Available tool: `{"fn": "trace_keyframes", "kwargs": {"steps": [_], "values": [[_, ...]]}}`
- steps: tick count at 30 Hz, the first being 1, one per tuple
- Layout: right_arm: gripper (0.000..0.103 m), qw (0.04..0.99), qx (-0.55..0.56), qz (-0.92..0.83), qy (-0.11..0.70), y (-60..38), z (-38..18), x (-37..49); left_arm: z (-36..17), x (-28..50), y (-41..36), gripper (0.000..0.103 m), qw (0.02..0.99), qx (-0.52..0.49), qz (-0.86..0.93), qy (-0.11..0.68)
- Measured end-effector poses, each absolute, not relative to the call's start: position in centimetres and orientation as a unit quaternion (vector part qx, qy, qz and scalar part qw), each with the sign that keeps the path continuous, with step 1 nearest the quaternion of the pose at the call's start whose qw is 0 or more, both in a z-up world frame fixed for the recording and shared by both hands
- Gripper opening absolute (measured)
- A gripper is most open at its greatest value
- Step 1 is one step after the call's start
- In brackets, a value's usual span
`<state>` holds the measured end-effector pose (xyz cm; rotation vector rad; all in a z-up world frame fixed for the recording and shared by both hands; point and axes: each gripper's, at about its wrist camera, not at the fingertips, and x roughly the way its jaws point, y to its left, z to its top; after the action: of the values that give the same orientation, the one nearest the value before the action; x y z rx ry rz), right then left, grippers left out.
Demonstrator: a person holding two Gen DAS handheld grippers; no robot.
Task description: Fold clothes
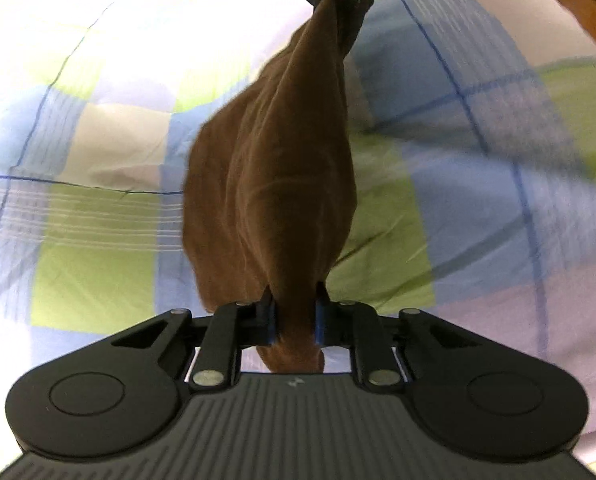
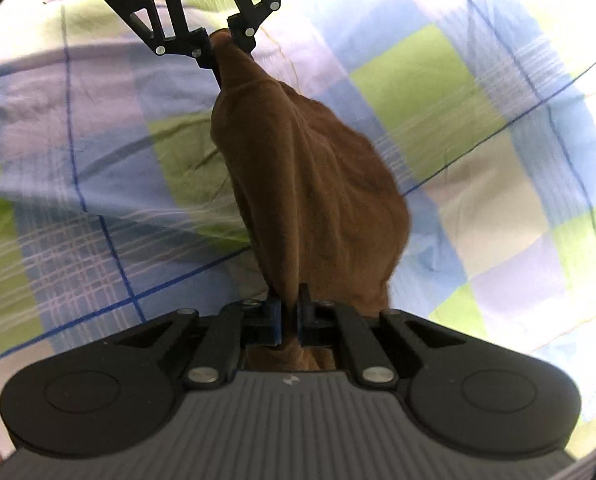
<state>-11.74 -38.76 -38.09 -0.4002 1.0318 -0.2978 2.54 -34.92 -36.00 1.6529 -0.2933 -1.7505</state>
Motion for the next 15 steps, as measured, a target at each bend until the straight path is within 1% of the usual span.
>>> {"fn": "trace_keyframes", "kwargs": {"steps": [4, 9, 10, 11, 12, 13, 14, 15], "values": [[0.003, 0.84, -0.195, -0.107, 0.495, -37.4, -37.6, -14.1, -35.7, -1.9, -30.7, 0.019, 0.364, 0.646, -0.668, -0.066], [0.003, 0.844, -0.203, -0.041, 0.494, -33.8, -39.0, -19.8, -38.0, -9.4, -25.7, 0.019, 0.4, 0.648, -0.648, 0.003], [0.003, 0.844, -0.205, -0.031, 0.495, -33.4, -39.6, -20.8, -38.3, -10.1, -25.4, 0.02, 0.403, 0.649, -0.646, 0.007], [0.003, 0.843, -0.208, -0.022, 0.495, -32.9, -40.3, -21.8, -39.2, -11.4, -24.7, 0.02, 0.413, 0.649, -0.639, 0.012], [0.004, 0.842, -0.211, -0.016, 0.496, -32.6, -41.1, -22.5, -39.8, -12.1, -24.3, 0.027, 0.419, 0.65, -0.634, 0.015], [0.011, 0.841, -0.21, -0.015, 0.498, -32.5, -41.7, -23.0, -40.7, -12.7, -24.1, 0.033, 0.426, 0.655, -0.623, 0.018], [0.019, 0.837, -0.205, -0.013, 0.507, -32.6, -42.7, -23.5, -41.8, -13.4, -23.8, 0.035, 0.433, 0.67, -0.603, 0.014], [0.031, 0.833, -0.201, -0.013, 0.516, -32.8, -43.2, -23.9, -42.2, -13.6, -23.4, 0.044, 0.434, 0.681, -0.59, 0.015]]}}
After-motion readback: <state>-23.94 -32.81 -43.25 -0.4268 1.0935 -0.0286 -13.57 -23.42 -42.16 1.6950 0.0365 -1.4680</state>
